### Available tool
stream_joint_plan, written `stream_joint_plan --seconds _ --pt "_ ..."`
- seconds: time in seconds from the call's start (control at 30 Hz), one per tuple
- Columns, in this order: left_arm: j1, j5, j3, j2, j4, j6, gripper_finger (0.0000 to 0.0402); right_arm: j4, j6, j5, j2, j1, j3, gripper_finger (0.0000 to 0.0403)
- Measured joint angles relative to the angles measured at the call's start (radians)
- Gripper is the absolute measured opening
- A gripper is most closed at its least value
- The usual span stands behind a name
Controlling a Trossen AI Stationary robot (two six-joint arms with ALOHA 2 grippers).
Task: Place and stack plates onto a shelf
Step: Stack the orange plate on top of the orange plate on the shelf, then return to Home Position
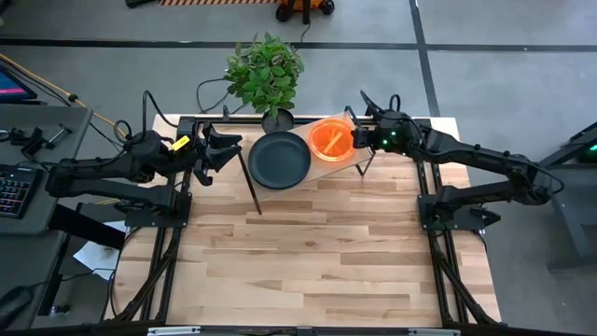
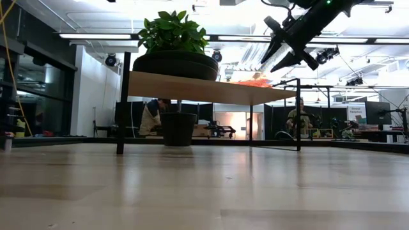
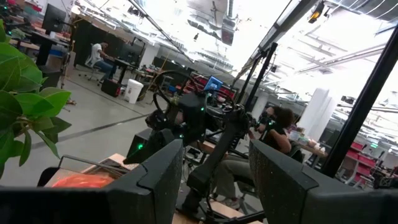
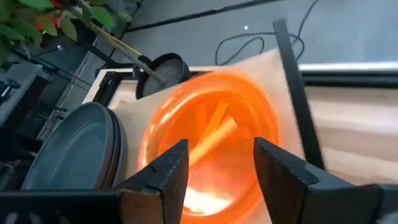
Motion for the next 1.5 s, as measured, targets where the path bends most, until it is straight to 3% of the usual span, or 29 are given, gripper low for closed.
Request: stream_joint_plan --seconds 0.27,0.47,0.63,0.97,1.5 --pt "0.0 0.0 0.0 0.0 0.0 0.0 0.0172 -0.016 -0.04 -0.011 -0.094 -0.012 0.0 0.017" --pt "0.0 0.0 0.0 0.0 0.0 0.0 0.0172 0.004 -0.158 -0.191 -0.184 0.023 0.0 0.017" --pt "0.0 0.0 0.0 0.0 -0.001 0.0 0.0172 0.094 -0.238 -0.288 -0.238 0.14 0.0 0.017" --pt "0.0 0.004 0.0 0.0 -0.001 0.001 0.0172 0.316 -0.361 -0.256 -0.236 0.349 0.0 0.017" --pt "0.0 0.003 0.0 0.0 -0.002 0.002 0.0172 0.327 -0.373 -0.225 -0.236 0.369 0.0 0.017"
